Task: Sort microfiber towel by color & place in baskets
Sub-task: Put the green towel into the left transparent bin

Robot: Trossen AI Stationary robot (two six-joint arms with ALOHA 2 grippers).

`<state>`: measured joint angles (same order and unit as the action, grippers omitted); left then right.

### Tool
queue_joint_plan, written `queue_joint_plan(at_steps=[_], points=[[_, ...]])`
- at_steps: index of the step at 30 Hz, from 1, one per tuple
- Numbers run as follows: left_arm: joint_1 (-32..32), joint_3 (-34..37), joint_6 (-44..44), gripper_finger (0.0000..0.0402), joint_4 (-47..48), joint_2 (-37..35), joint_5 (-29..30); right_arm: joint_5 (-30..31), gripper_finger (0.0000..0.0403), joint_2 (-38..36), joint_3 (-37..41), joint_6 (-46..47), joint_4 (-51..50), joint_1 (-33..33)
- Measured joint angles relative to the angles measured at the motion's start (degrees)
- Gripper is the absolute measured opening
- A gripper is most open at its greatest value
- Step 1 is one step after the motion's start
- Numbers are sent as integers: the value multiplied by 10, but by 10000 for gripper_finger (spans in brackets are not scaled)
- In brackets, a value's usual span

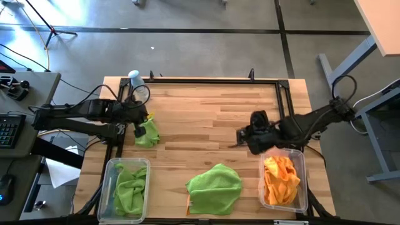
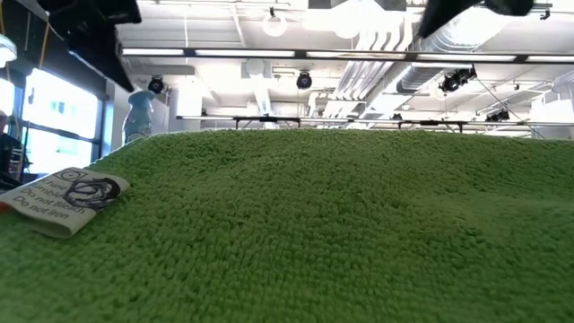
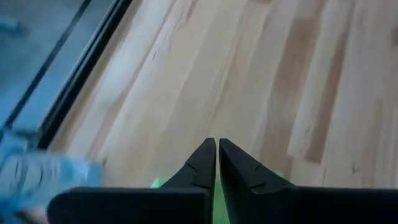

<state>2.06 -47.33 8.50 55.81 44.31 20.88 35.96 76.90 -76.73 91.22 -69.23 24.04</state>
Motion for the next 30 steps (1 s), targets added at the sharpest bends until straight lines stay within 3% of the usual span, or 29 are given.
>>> queue_joint_plan(at_steps=[4,9,15,20,30], points=[[23,0,43,28,53,5,-12,0,2,0,0,-70,44,-46],[78,0,49,77,101,33,-90,0,1,0,0,-141,83,-94],[145,0,42,125,104,103,-91,-10,0,0,0,-180,87,-140],[197,11,7,133,95,171,-146,-42,0,0,1,-232,87,-170],[224,43,18,133,38,267,-157,-47,0,0,1,-330,87,-201]])
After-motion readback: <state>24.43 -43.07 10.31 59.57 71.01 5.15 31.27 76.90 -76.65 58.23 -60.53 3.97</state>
